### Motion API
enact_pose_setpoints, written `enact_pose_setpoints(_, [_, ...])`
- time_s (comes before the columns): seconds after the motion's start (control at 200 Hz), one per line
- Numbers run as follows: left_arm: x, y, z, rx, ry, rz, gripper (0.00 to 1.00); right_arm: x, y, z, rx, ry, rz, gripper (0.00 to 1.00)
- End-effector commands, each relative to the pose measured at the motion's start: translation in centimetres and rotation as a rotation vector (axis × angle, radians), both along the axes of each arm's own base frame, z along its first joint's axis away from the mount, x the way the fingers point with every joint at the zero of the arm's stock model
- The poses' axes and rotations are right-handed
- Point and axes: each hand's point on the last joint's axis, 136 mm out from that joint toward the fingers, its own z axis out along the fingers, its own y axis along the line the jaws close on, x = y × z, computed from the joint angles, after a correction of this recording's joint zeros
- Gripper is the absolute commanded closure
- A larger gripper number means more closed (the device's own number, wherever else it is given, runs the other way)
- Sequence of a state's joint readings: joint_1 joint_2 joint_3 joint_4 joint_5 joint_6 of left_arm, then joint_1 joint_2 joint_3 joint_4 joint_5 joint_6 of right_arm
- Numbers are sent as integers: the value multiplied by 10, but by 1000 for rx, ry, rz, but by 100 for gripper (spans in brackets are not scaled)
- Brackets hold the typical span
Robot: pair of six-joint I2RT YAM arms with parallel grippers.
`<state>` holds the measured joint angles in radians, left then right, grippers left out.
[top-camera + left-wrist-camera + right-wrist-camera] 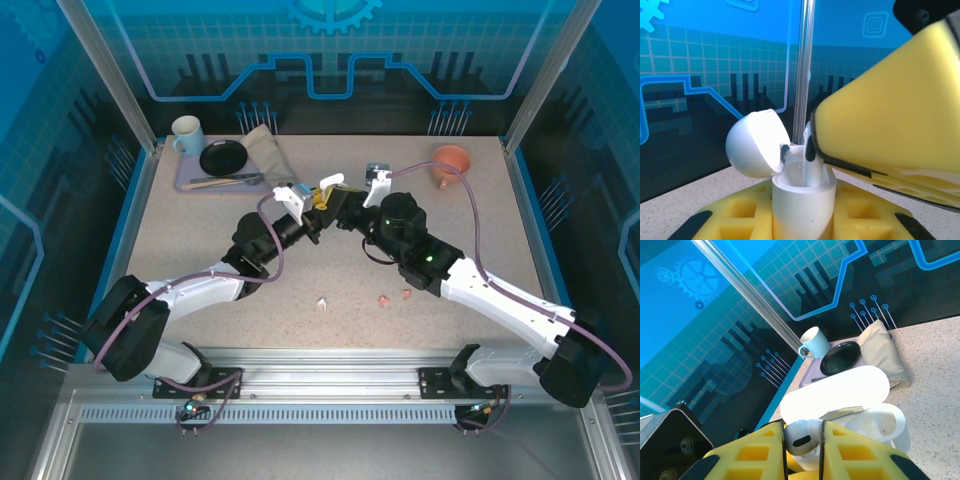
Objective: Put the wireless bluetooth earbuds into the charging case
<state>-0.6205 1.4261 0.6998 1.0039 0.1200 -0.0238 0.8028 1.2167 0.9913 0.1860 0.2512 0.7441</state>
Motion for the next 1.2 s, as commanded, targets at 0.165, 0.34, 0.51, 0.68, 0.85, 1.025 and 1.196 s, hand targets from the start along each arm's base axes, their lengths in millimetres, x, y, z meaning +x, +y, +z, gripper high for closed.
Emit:
enact_pose_setpoints(0.165, [-2,1,53,-89,-128,9,100,-14,13,-19,-77,44,72,79])
enact_pose_setpoints(0.34, [-3,1,52,-90,-126,5,100,-11,19,-18,-93,56,88,69])
enact_pose_setpoints(0.51, [-5,2,48,-94,-115,1,100,-1,18,-14,-100,84,69,62])
enact_pose_setpoints(0.68, [-6,3,46,-97,-108,2,100,6,16,-12,-93,102,57,58])
enact_pose_setpoints(0.85, [-7,4,42,-102,-97,-1,100,12,10,-16,-79,138,37,55])
enact_pose_setpoints(1.025, [-8,4,37,-102,-88,-2,100,14,5,-12,-63,140,30,42])
enact_pose_setpoints(1.196, [-7,4,33,-105,-74,-2,100,13,0,-2,-47,125,26,32])
